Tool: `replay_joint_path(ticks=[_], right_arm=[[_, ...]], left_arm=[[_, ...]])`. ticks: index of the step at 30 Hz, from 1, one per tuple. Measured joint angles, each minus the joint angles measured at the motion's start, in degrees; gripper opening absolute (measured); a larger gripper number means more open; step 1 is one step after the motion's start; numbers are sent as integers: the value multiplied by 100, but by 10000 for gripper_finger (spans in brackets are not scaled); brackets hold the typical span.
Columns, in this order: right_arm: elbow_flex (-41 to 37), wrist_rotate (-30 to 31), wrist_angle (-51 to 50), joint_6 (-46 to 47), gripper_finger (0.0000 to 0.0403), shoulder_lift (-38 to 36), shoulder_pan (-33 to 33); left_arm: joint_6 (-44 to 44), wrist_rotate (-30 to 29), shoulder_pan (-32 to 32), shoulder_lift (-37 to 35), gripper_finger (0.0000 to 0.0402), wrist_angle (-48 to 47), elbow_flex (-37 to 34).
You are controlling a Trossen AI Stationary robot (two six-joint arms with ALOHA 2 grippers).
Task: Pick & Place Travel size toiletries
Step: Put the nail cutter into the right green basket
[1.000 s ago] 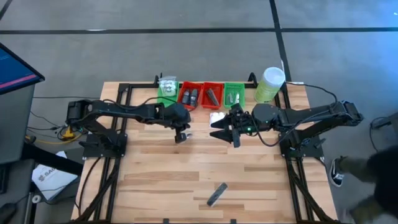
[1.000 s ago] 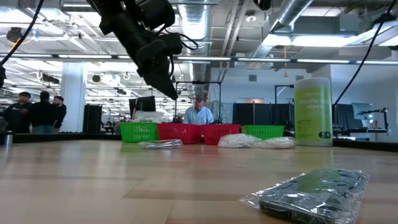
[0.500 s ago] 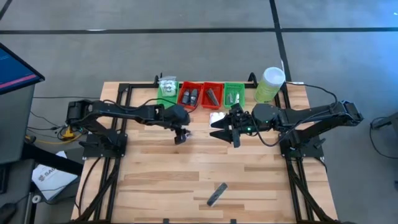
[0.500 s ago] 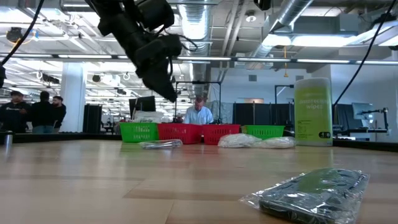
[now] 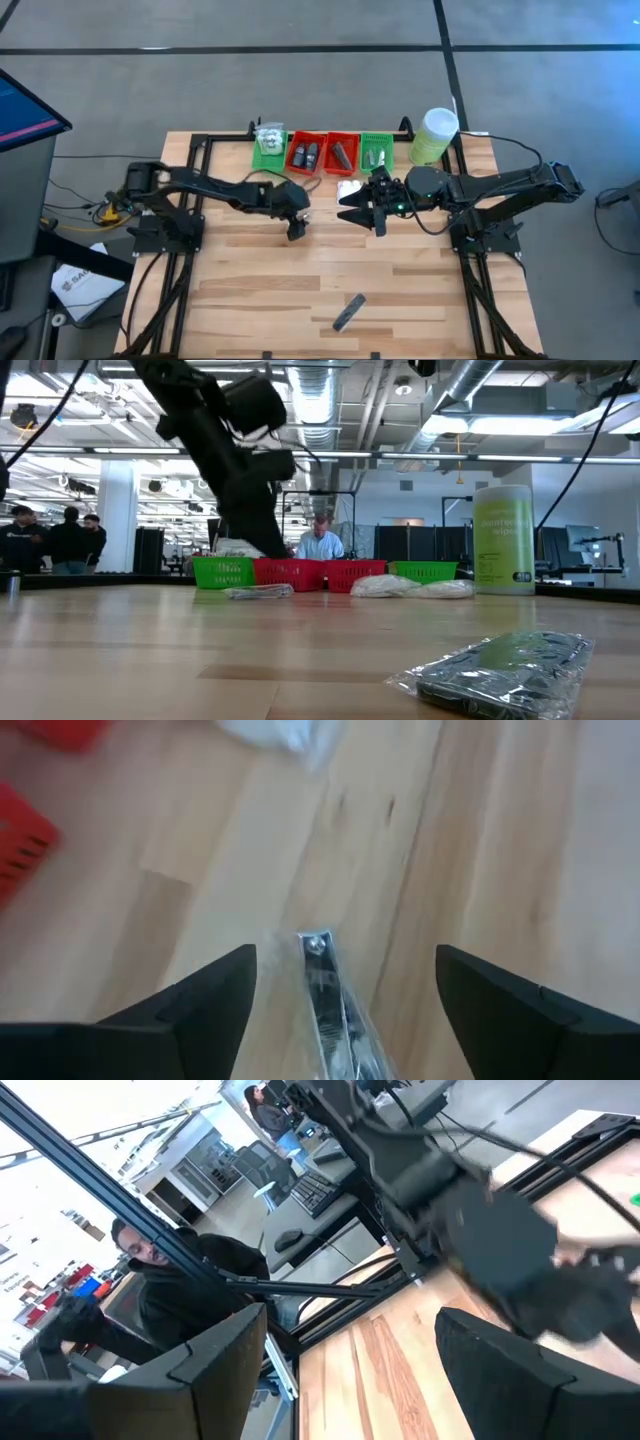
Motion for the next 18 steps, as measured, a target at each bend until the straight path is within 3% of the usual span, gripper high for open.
replay_joint_path(ticks=[8,18], right_arm=[[2,-5,-5,159,281,0,22],[0,-7,-21,173,281,0,19]], left_arm=[[-3,-973,-292,440,315,-40,6],[-4,-711,-121,454,333,32,8]])
